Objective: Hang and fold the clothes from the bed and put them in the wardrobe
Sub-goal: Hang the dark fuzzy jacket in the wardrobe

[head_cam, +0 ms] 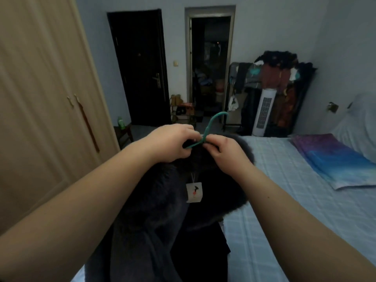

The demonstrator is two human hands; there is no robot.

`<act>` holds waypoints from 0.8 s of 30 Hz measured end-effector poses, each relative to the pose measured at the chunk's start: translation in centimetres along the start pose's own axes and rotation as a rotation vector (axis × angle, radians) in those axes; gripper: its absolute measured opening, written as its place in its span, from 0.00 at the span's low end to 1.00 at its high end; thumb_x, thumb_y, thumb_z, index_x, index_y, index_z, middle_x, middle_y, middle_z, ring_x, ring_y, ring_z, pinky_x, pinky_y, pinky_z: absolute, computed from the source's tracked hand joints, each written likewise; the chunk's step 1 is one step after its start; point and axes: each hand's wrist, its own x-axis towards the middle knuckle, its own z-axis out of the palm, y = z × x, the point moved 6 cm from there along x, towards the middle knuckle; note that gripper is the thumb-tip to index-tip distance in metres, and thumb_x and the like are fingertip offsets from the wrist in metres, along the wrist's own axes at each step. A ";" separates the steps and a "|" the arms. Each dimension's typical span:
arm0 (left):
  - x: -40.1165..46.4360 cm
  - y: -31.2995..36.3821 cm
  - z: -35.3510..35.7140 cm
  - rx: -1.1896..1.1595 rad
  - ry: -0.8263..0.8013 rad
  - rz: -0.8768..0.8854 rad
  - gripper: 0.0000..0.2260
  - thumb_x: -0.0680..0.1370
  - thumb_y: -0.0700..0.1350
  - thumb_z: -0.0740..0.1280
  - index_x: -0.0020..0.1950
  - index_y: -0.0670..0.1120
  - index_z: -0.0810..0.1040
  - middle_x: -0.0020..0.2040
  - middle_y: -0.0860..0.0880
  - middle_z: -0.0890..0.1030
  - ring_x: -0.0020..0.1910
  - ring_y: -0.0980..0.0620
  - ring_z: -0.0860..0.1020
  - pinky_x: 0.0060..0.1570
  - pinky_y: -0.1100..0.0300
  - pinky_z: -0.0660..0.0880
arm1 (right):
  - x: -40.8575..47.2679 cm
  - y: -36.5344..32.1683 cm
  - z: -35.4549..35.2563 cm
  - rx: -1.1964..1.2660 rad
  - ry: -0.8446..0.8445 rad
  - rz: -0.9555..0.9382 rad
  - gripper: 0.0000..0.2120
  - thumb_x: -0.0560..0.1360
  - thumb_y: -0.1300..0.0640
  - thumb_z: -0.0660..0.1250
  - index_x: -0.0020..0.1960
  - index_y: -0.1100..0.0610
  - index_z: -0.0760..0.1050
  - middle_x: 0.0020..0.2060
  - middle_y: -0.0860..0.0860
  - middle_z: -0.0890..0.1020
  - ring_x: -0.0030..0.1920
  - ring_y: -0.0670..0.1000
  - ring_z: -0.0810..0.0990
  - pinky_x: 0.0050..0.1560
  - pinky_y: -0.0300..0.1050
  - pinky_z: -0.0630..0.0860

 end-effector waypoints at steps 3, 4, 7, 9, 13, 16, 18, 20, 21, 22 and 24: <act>-0.3 -0.9 -2.7 0.040 0.099 -0.016 0.16 0.75 0.54 0.71 0.62 0.61 0.76 0.55 0.56 0.78 0.56 0.52 0.77 0.53 0.48 0.77 | 1.9 -1.7 -1.2 -0.038 0.002 0.015 0.05 0.80 0.53 0.65 0.51 0.49 0.80 0.44 0.45 0.84 0.48 0.47 0.80 0.54 0.53 0.77; -0.4 -1.3 -3.5 0.072 0.118 -0.028 0.15 0.76 0.55 0.71 0.62 0.61 0.76 0.55 0.56 0.78 0.56 0.51 0.76 0.53 0.48 0.77 | 2.6 -2.4 -1.6 -0.060 0.014 0.020 0.05 0.80 0.51 0.64 0.51 0.48 0.79 0.43 0.44 0.83 0.48 0.48 0.80 0.53 0.54 0.78; -0.7 -2.2 -6.1 0.219 0.206 -0.034 0.14 0.78 0.56 0.67 0.64 0.60 0.76 0.57 0.55 0.78 0.57 0.49 0.74 0.53 0.49 0.75 | 4.5 -4.8 -3.1 -0.099 0.071 0.035 0.07 0.80 0.49 0.64 0.54 0.44 0.80 0.46 0.43 0.83 0.49 0.48 0.80 0.53 0.54 0.78; -1.0 -2.7 -8.2 0.251 0.302 -0.051 0.16 0.79 0.57 0.66 0.67 0.60 0.76 0.58 0.54 0.78 0.57 0.48 0.74 0.52 0.51 0.74 | 5.6 -6.9 -4.4 -0.085 0.144 0.011 0.09 0.81 0.50 0.64 0.58 0.45 0.81 0.51 0.44 0.84 0.53 0.48 0.80 0.57 0.53 0.78; -1.6 -3.4 -12.6 0.274 0.502 -0.085 0.16 0.80 0.56 0.65 0.69 0.60 0.75 0.57 0.52 0.79 0.55 0.46 0.74 0.50 0.51 0.73 | 7.5 -11.2 -7.3 -0.091 0.269 -0.049 0.12 0.81 0.52 0.64 0.63 0.48 0.81 0.54 0.46 0.83 0.57 0.49 0.79 0.60 0.52 0.77; -1.9 -3.5 -15.2 0.285 0.618 -0.098 0.15 0.81 0.55 0.64 0.67 0.59 0.77 0.56 0.52 0.80 0.54 0.46 0.75 0.47 0.53 0.70 | 8.9 -14.0 -9.3 -0.151 0.309 -0.094 0.13 0.81 0.51 0.64 0.63 0.47 0.81 0.56 0.45 0.84 0.58 0.49 0.79 0.62 0.51 0.76; -2.1 -3.2 -16.8 0.336 0.682 -0.112 0.13 0.80 0.55 0.64 0.65 0.58 0.78 0.55 0.51 0.80 0.54 0.46 0.75 0.46 0.54 0.66 | 9.5 -15.6 -10.5 -0.177 0.337 -0.118 0.13 0.81 0.51 0.64 0.63 0.46 0.81 0.56 0.44 0.84 0.58 0.48 0.79 0.61 0.51 0.77; -2.2 -2.8 -18.4 0.373 0.761 -0.128 0.11 0.80 0.54 0.65 0.61 0.57 0.81 0.53 0.50 0.80 0.53 0.44 0.75 0.45 0.53 0.65 | 9.7 -17.2 -11.5 -0.194 0.402 -0.145 0.12 0.81 0.51 0.64 0.61 0.46 0.82 0.53 0.44 0.84 0.55 0.48 0.80 0.57 0.51 0.78; -2.3 -2.6 -19.2 0.371 0.809 -0.140 0.10 0.80 0.54 0.66 0.59 0.57 0.82 0.52 0.50 0.80 0.52 0.44 0.75 0.44 0.53 0.65 | 9.7 -18.0 -12.1 -0.223 0.468 -0.172 0.12 0.81 0.51 0.64 0.60 0.46 0.82 0.50 0.45 0.84 0.52 0.49 0.80 0.54 0.51 0.78; -2.4 -2.5 -19.9 0.349 0.858 -0.152 0.10 0.79 0.54 0.66 0.58 0.57 0.83 0.50 0.50 0.80 0.51 0.44 0.75 0.43 0.54 0.65 | 9.5 -18.6 -12.6 -0.262 0.546 -0.202 0.11 0.81 0.52 0.64 0.60 0.46 0.82 0.47 0.46 0.84 0.50 0.50 0.79 0.52 0.51 0.78; -2.1 -2.4 -20.5 0.286 0.903 -0.166 0.09 0.79 0.54 0.66 0.57 0.56 0.83 0.48 0.51 0.80 0.49 0.45 0.76 0.42 0.54 0.66 | 9.1 -19.0 -13.1 -0.306 0.647 -0.238 0.11 0.80 0.53 0.65 0.59 0.48 0.83 0.45 0.48 0.84 0.48 0.52 0.80 0.51 0.53 0.78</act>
